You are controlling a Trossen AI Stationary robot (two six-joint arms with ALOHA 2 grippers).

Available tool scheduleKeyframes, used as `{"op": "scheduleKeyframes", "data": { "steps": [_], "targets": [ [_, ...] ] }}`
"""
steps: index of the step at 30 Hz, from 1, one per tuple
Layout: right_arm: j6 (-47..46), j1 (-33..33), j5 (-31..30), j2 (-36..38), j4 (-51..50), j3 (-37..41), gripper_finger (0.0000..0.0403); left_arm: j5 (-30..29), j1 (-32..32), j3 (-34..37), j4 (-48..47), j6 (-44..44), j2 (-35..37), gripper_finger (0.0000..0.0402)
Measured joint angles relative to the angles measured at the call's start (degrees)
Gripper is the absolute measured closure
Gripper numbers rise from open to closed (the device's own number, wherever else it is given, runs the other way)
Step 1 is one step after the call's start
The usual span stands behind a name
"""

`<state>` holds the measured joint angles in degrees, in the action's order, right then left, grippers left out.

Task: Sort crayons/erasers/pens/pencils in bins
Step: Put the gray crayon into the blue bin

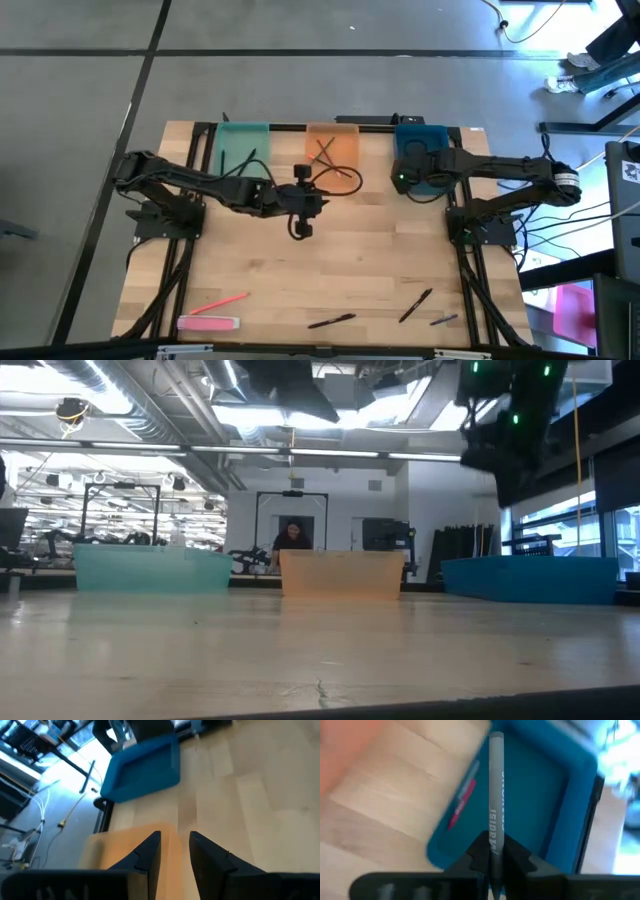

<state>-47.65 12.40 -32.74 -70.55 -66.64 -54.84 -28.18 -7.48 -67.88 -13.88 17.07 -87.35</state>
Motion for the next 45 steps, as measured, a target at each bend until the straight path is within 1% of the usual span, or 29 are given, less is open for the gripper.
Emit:
{"op": "scheduleKeyframes", "data": {
  "steps": [6,12,16,21,26,39,45],
  "targets": [
    [0.39,8.77,6.48,-0.24,7.72,6.07,0.0369,-0.03,-2.32,0.0,-0.3,-0.16,3.32,0.0308],
    [2.18,15.58,7.49,-0.28,12.86,9.35,0.0369,-0.08,-3.8,0.0,-0.87,-0.35,4.63,0.0308],
    [5.74,18.39,9.71,-0.33,19.43,11.77,0.0369,-0.07,-4.32,0.0,-1.42,-0.36,4.72,0.0308],
    [7.42,20.59,11.7,-1.56,23.78,13.82,0.0369,-0.07,-4.91,0.0,-1.95,-0.39,4.72,0.0308],
    [7.64,21.87,11.9,-4.44,24.13,15.07,0.0369,-0.05,-5.39,0.0,-2.2,-0.39,4.72,0.0308],
    [7.88,23.46,11.88,-10.44,25.42,15.08,0.0369,-0.07,-5.3,0.0,-2.45,-0.39,4.71,0.0308],
    [7.75,23.44,11.9,-10.94,26.14,15.08,0.0364,-0.07,-5.3,0.0,-3.27,-0.39,4.7,0.0308]
  ]
}}
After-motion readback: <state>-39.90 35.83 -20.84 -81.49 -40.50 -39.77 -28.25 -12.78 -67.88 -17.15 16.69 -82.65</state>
